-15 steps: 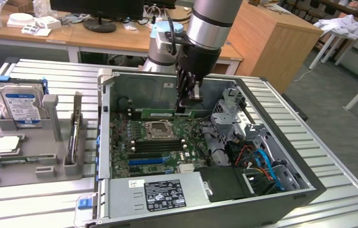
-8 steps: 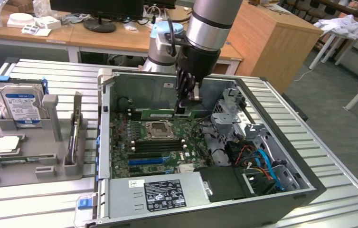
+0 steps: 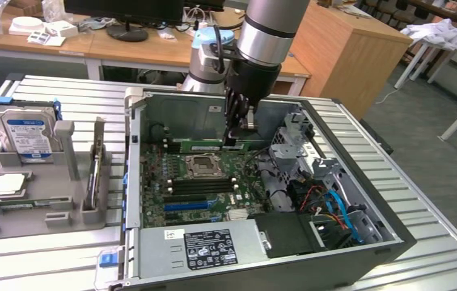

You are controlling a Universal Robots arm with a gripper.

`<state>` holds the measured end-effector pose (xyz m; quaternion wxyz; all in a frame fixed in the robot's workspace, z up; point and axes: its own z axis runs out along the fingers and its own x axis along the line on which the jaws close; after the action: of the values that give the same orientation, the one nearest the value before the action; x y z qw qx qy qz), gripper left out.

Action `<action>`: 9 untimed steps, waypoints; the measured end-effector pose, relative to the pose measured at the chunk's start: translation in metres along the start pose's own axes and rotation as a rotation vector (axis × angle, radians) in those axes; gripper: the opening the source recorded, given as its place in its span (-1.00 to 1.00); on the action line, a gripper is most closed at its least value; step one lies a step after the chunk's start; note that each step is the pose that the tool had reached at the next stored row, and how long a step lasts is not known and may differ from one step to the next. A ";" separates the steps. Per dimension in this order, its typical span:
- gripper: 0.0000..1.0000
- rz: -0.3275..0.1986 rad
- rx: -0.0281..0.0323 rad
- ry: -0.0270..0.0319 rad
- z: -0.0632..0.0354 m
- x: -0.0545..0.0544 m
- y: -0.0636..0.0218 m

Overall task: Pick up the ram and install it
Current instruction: 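Insert the ram into the slot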

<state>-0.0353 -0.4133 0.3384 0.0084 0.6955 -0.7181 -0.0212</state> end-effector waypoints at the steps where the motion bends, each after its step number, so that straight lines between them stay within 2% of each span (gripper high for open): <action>1: -0.76 0.000 0.0000 0.0000 0.0000 0.000 0.0000; 9: -0.76 0.000 0.0000 0.0000 0.0000 0.000 0.0000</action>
<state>-0.0353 -0.4133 0.3385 0.0084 0.6955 -0.7181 -0.0212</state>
